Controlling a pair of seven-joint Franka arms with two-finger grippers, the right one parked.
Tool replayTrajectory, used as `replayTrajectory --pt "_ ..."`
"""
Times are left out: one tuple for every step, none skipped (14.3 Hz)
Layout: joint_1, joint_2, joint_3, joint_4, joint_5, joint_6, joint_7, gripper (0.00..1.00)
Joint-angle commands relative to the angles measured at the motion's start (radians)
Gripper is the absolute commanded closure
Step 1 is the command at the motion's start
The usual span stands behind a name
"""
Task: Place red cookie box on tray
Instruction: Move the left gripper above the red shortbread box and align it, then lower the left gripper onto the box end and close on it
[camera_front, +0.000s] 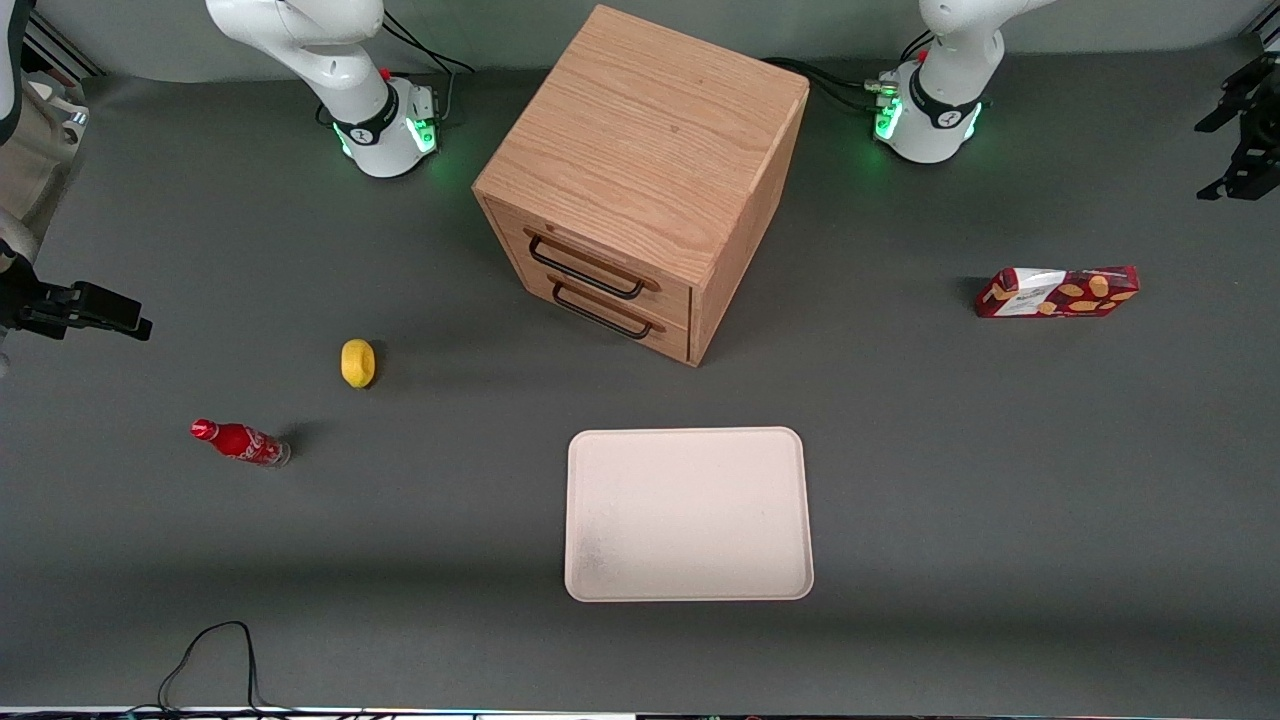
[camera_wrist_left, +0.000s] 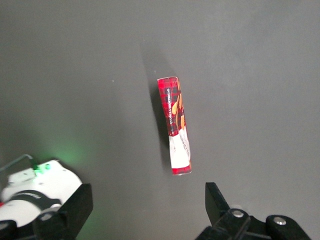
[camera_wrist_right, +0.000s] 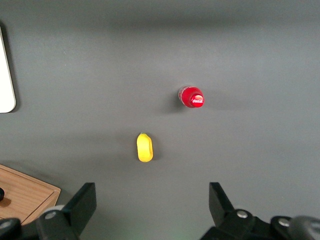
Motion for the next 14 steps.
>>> replayTrajectory --pt "0.007 -0.058 0.000 -0.140 -0.006 0.133 -0.066 0.00" --pt "0.007 -0.056 0.000 -0.188 -0.006 0.194 -0.075 0.00" --pt "0.007 -0.050 0.000 -0.234 -0.006 0.262 -0.076 0.00" --pt "0.007 -0.041 0.006 -0.283 -0.008 0.334 -0.078 0.00" --pt "0.007 -0.016 0.007 -0.318 -0.008 0.406 -0.078 0.00" --pt "0.007 0.019 0.007 -0.334 -0.011 0.455 -0.078 0.00" --pt "0.007 0.052 0.007 -0.338 -0.023 0.492 -0.078 0.00" --pt "0.008 0.079 0.007 -0.346 -0.029 0.528 -0.078 0.00" --pt "0.008 0.099 0.007 -0.369 -0.031 0.575 -0.078 0.00" --pt "0.008 0.117 0.007 -0.395 -0.034 0.632 -0.078 0.00" --pt "0.008 0.148 0.007 -0.416 -0.038 0.691 -0.079 0.00" --pt "0.008 0.175 0.007 -0.429 -0.045 0.738 -0.078 0.00" --pt "0.010 0.197 0.007 -0.438 -0.048 0.768 -0.078 0.00" --pt "0.008 0.220 0.007 -0.449 -0.051 0.804 -0.079 0.00"
